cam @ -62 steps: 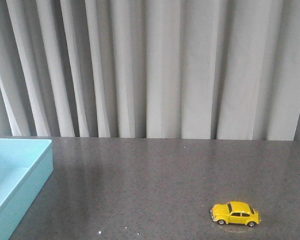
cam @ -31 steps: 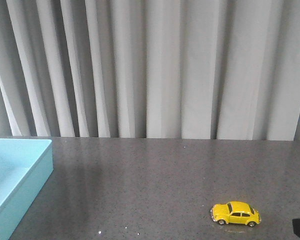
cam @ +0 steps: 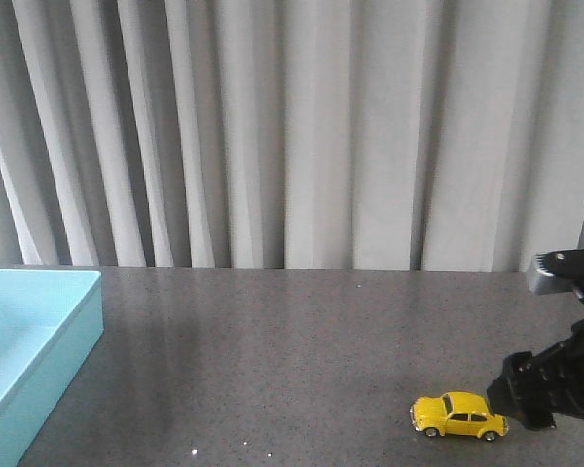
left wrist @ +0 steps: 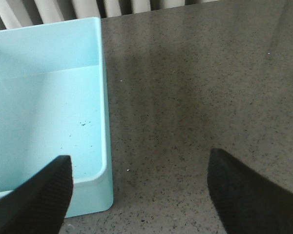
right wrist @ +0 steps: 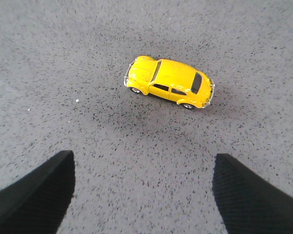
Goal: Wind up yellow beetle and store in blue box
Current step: 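Lower the right gripper onto the yellow toy car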
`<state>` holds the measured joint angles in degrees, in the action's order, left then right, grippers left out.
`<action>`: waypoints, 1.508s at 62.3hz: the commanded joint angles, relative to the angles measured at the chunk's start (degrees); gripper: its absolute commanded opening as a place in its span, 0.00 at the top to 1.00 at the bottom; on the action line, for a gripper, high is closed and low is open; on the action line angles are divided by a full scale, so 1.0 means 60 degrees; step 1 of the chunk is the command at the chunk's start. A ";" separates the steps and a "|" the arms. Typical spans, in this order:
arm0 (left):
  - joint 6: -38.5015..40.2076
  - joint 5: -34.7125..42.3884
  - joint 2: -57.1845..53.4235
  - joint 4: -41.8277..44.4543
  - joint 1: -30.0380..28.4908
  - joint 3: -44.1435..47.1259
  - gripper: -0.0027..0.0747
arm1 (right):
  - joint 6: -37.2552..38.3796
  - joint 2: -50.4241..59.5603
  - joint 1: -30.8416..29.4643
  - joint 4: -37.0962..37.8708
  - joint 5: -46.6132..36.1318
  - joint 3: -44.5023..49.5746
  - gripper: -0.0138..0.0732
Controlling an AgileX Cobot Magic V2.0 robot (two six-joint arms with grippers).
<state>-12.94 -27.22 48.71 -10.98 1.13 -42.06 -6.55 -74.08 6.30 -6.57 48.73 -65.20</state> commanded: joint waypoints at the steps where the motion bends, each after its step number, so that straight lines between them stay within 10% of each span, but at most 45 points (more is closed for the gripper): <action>1: -0.0288 0.0633 -0.0007 -0.0466 0.0037 -0.0329 0.24 | 0.1035 -0.0662 0.0189 0.0870 -0.0108 -0.1018 0.18; 49: -0.0288 0.0603 -0.0007 -0.0472 0.0037 -0.0329 0.24 | 0.1768 -0.6279 -0.0048 0.0599 0.3455 -0.6392 0.18; 94: -0.0288 0.0603 -0.0007 -0.0472 0.0037 -0.0329 0.24 | 0.1737 -0.7302 -0.0039 0.0781 0.3580 -0.6731 0.18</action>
<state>-14.73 -27.22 48.71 -12.63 1.13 -42.06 4.02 -119.70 6.42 -2.84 70.98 -104.52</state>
